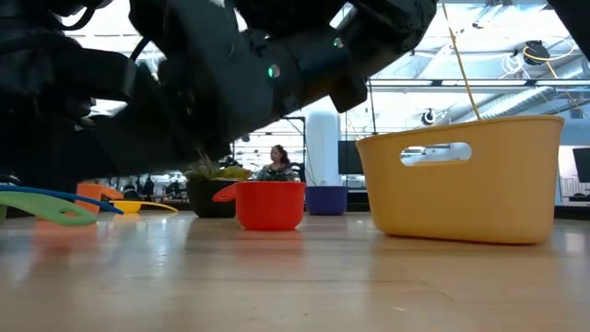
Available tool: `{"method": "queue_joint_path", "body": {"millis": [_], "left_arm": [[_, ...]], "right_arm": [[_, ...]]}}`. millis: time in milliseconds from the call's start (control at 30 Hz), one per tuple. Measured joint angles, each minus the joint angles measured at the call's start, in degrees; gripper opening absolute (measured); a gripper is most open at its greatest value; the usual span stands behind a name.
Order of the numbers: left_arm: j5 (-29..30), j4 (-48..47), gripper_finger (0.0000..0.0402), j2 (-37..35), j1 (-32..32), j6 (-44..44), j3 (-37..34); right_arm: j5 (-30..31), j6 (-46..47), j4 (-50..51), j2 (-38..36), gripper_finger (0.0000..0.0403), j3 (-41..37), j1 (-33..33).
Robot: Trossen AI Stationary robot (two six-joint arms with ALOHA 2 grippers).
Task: Nest measuring cups in basket
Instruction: Stack the blue measuring cup on the green measuring cup
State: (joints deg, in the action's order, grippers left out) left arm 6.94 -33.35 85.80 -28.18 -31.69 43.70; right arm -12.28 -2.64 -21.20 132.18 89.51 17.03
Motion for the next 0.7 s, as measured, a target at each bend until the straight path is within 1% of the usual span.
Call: {"method": "queue_joint_path", "body": {"millis": [67, 133, 267, 333, 367, 533, 633, 700], "left_arm": [[0.2, -0.9, 0.004, 0.0, 0.0, 0.1, 0.0], [0.6, -1.5, 0.004, 0.0, 0.0, 0.1, 0.0], [1.0, -1.4, 0.004, 0.0, 0.3, 0.0, 0.0], [1.1, -1.0, 0.004, 0.0, 0.7, -0.6, 0.0], [1.1, -0.7, 0.004, 0.0, 1.0, -1.0, 0.0], [1.1, -0.7, 0.004, 0.0, 1.3, -1.8, 0.0], [0.6, -0.7, 0.004, 0.0, 1.3, -2.3, 0.0], [0.6, -0.7, 0.004, 0.0, 1.2, -2.8, 0.0]], "right_arm": [[-2.3, 1.9, -3.4, 0.0, 0.0, 0.0, 1.3], [-2.1, 2.3, -5.4, -0.1, 0.0, 0.0, 2.7], [4.8, 0.9, -5.6, 0.7, 0.0, 0.0, 4.4], [6.5, 1.8, -6.3, 2.0, 0.0, 0.1, 4.0], [6.5, 2.7, -6.4, 2.9, 0.0, 0.4, 3.6], [6.4, 4.8, -3.4, 7.7, 0.0, 5.4, 2.7], [6.6, 3.9, 0.5, 9.4, 0.0, 9.9, 2.8], [8.0, 3.4, 3.9, 10.3, 0.0, 12.1, 2.9]]}}
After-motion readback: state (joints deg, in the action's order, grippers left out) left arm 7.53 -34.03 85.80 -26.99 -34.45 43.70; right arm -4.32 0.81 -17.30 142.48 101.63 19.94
